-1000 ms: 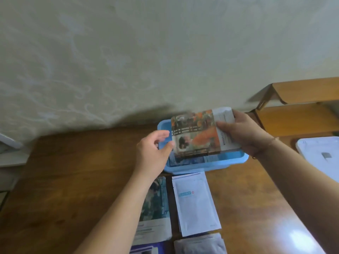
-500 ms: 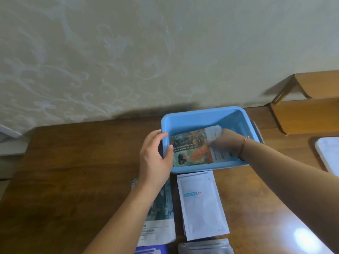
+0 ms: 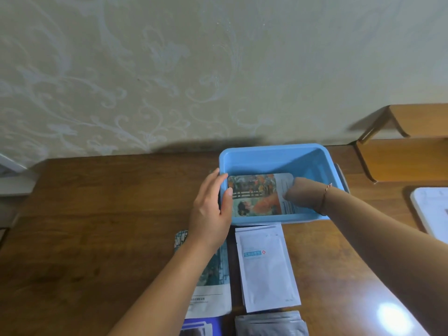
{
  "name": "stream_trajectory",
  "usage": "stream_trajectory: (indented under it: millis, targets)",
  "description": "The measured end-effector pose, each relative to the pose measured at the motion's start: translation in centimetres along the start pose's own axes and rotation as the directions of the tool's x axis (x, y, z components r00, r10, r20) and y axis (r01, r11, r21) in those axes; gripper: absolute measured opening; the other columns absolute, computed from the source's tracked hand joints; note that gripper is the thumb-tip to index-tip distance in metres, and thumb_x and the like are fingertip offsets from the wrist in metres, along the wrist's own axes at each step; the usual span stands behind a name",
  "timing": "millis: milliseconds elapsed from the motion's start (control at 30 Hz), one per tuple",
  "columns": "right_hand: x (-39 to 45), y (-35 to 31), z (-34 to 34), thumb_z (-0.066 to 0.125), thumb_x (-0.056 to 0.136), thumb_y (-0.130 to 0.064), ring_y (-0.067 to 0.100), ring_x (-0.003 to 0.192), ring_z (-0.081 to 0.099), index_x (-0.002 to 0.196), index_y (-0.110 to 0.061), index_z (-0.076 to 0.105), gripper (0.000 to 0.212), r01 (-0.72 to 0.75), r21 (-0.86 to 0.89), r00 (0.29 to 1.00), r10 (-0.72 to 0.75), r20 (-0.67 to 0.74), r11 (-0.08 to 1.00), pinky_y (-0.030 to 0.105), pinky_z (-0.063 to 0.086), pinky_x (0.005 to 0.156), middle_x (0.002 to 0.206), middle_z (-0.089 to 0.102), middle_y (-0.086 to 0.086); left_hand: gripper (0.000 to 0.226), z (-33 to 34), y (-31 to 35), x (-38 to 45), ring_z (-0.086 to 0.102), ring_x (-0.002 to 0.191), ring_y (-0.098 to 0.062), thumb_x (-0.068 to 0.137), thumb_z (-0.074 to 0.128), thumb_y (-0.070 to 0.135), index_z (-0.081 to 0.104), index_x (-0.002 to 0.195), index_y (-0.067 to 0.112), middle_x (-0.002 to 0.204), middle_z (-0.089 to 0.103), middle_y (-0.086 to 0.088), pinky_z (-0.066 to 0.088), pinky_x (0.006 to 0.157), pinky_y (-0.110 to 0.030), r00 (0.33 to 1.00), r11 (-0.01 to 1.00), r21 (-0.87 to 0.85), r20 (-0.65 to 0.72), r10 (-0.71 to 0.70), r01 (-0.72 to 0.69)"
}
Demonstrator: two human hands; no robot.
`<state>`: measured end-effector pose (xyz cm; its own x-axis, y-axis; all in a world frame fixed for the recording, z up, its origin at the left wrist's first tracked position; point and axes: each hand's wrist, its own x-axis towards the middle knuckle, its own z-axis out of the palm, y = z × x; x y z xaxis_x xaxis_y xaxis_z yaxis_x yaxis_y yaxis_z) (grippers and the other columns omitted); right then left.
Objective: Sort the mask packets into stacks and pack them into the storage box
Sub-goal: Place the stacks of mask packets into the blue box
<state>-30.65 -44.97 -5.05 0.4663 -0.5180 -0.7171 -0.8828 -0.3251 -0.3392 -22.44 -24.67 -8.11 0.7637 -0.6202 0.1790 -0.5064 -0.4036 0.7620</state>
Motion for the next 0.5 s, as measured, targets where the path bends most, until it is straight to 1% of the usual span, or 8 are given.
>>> stream_trajectory:
  millis: [67, 133, 200, 233, 300, 400, 467, 500]
  targets:
    - [-1.3, 0.1, -0.6, 0.048, 0.098, -0.019, 0.017, 0.078, 0.055, 0.106, -0.005, 0.056, 0.019, 0.067, -0.109, 0.991, -0.079, -0.112, 0.992, 0.023, 0.04, 0.058, 0.104, 0.062, 0.01, 0.045, -1.2, -0.4, -0.4, 0.036, 0.138, -0.007, 0.099, 0.043, 0.033, 0.051, 0.138, 0.013, 0.147, 0.045, 0.001, 0.03, 0.114, -0.022, 0.999, 0.998, -0.049, -0.001, 0.041, -0.041]
    - [-4.5, 0.4, -0.6, 0.054, 0.095, -0.028, 0.014, 0.083, 0.059, 0.108, -0.01, 0.059, 0.022, 0.229, -0.119, 0.91, -0.256, -0.327, 0.966, 0.022, 0.043, 0.06, 0.108, 0.065, 0.005, 0.038, -2.8, -2.0, -1.7, 0.042, 0.135, -0.006, 0.099, 0.048, 0.029, 0.054, 0.134, 0.017, 0.143, 0.05, 0.002, 0.038, 0.109, -0.024, 0.996, 0.992, -0.128, -0.081, -0.027, 0.017]
    - [-9.6, 0.3, 0.8, 0.058, 0.093, -0.025, 0.006, 0.096, 0.064, 0.118, -0.016, 0.062, 0.026, 0.5, 0.137, 0.773, -0.37, -0.516, 0.855, 0.021, 0.051, 0.074, 0.11, 0.067, -0.007, 0.027, -4.4, -3.9, -4.2, 0.052, 0.126, -0.009, 0.099, 0.053, 0.023, 0.056, 0.126, 0.023, 0.133, 0.057, 0.002, 0.045, 0.102, -0.025, 0.939, 0.925, -0.263, -0.138, -0.316, 0.273]
    - [-12.1, 0.1, 2.3, 0.06, 0.092, -0.02, 0.002, 0.097, 0.066, 0.116, -0.02, 0.064, 0.024, 0.594, 0.334, 0.758, -0.37, -0.537, 0.732, 0.02, 0.054, 0.079, 0.107, 0.07, -0.01, 0.026, -5.0, -4.7, -5.7, 0.055, 0.123, -0.012, 0.098, 0.055, 0.019, 0.057, 0.124, 0.023, 0.129, 0.06, 0.002, 0.046, 0.102, -0.028, 0.872, 0.842, -0.341, -0.107, -0.477, 0.418]
    - [-15.1, 0.1, 6.7, 0.063, 0.089, -0.013, 0.004, 0.096, 0.068, 0.11, -0.019, 0.068, 0.022, 0.533, 0.632, 0.846, -0.369, -0.385, 0.562, 0.024, 0.055, 0.086, 0.1, 0.074, -0.007, 0.029, -5.8, -5.8, -8.4, 0.057, 0.118, -0.015, 0.098, 0.055, 0.015, 0.057, 0.127, 0.017, 0.128, 0.061, -0.001, 0.044, 0.105, -0.036, 0.723, 0.64, -0.447, 0.022, -0.691, 0.625]
    - [-14.3, -0.2, 14.6, 0.071, 0.083, -0.03, 0.005, 0.109, 0.063, 0.122, -0.022, 0.06, 0.041, 0.271, 0.623, 0.939, -0.345, -0.002, 0.734, 0.032, 0.048, 0.1, 0.116, 0.068, -0.011, 0.03, -6.4, -6.2, -11.2, 0.057, 0.112, -0.015, 0.098, 0.053, 0.013, 0.056, 0.128, 0.012, 0.125, 0.061, -0.004, 0.043, 0.102, -0.037, 0.58, 0.412, -0.551, 0.169, -0.797, 0.726]
    - [-12.3, -0.6, 18.1, 0.069, 0.075, -0.043, 0.012, 0.11, 0.063, 0.128, -0.02, 0.055, 0.059, 0.203, 0.557, 0.953, -0.294, 0.077, 0.805, 0.036, 0.052, 0.092, 0.118, 0.067, -0.007, 0.026, -6.6, -6.1, -12.3, 0.059, 0.108, -0.012, 0.098, 0.053, 0.013, 0.057, 0.124, 0.013, 0.121, 0.062, -0.004, 0.044, 0.099, -0.035, 0.567, 0.364, -0.589, 0.201, -0.799, 0.722]
    - [-11.8, -1.1, 18.8, 0.067, 0.077, -0.035, 0.015, 0.102, 0.066, 0.123, -0.017, 0.057, 0.05, 0.147, 0.599, 0.969, -0.236, 0.074, 0.787, 0.033, 0.055, 0.081, 0.112, 0.069, -0.002, 0.026, -6.6, -6.0, -12.7, 0.058, 0.105, -0.009, 0.098, 0.054, 0.014, 0.058, 0.123, 0.015, 0.119, 0.063, -0.002, 0.045, 0.095, -0.033, 0.577, 0.378, -0.576, 0.208, -0.79, 0.725]
